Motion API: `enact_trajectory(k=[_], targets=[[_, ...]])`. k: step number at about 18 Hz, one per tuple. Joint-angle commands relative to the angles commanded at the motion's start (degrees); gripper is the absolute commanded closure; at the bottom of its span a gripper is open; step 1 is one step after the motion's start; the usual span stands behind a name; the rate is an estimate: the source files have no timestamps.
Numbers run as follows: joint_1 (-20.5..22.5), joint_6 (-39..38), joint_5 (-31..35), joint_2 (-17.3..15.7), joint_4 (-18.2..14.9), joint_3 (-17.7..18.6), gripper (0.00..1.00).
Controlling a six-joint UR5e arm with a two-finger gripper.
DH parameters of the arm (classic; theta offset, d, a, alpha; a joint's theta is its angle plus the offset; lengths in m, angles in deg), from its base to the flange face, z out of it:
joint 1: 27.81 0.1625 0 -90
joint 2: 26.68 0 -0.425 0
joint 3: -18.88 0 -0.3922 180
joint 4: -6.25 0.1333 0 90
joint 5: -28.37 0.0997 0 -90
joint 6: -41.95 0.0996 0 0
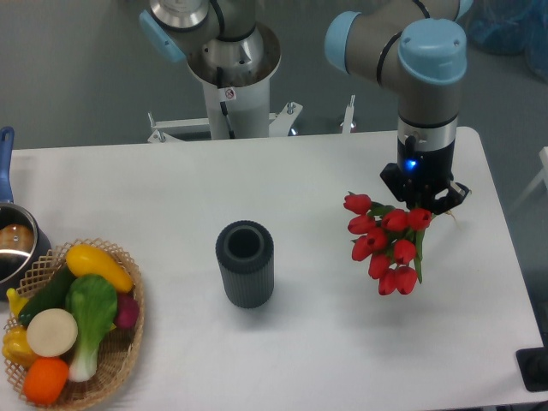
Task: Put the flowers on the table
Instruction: 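Lower the held red tulips toward the table beside the black vase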
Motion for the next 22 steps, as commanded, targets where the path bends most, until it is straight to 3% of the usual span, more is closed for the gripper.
enact_trajectory(k=[11, 22], targets=[[-1.8, -0.4, 0.4, 4.1, 0.0, -1.4, 0.92], [-5.3, -1.0, 4.5, 12.0, 0.6, -3.9, 0.91]])
